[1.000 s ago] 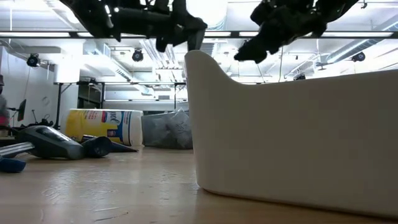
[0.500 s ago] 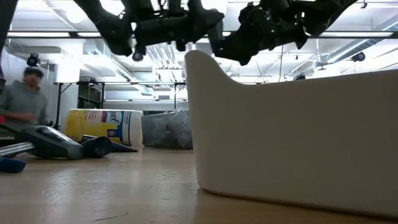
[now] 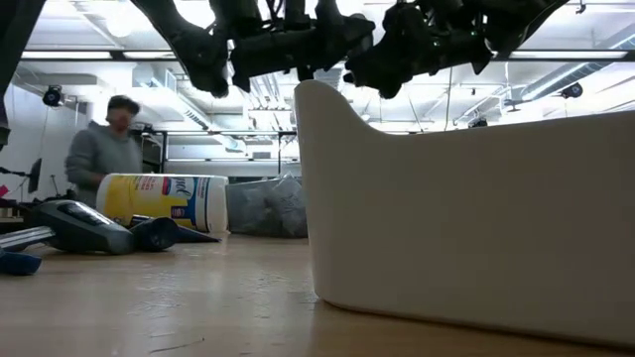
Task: Pick & Place Travel size toiletries
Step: Put the gray deodorant into the gray bin
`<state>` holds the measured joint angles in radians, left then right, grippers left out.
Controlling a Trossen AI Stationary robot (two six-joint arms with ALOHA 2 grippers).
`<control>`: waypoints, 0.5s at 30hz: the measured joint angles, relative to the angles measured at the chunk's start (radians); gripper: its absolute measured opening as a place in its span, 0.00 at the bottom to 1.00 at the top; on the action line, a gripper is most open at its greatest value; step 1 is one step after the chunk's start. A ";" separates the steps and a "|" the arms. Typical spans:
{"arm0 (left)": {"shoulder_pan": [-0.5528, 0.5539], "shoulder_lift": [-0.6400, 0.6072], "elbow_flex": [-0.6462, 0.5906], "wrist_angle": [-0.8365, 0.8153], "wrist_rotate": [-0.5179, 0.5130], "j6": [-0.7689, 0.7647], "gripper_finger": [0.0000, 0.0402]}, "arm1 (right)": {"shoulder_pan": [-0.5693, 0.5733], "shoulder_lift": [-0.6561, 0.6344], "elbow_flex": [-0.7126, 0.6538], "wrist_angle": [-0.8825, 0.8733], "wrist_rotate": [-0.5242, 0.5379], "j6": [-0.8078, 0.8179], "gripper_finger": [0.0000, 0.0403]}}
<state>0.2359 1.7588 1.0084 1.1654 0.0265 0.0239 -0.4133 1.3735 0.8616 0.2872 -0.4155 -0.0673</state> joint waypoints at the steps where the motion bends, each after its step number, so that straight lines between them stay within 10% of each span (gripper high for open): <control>1: 0.000 0.000 0.000 0.002 0.001 0.000 0.54 | 0.000 -0.004 0.000 -0.003 0.000 0.000 0.47; 15: 0.005 -0.007 0.002 -0.064 -0.005 -0.029 0.55 | -0.003 -0.012 0.000 -0.059 0.004 0.007 0.41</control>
<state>0.2406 1.7518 1.0108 1.1012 0.0218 -0.0052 -0.4166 1.3613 0.8616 0.2283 -0.4114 -0.0600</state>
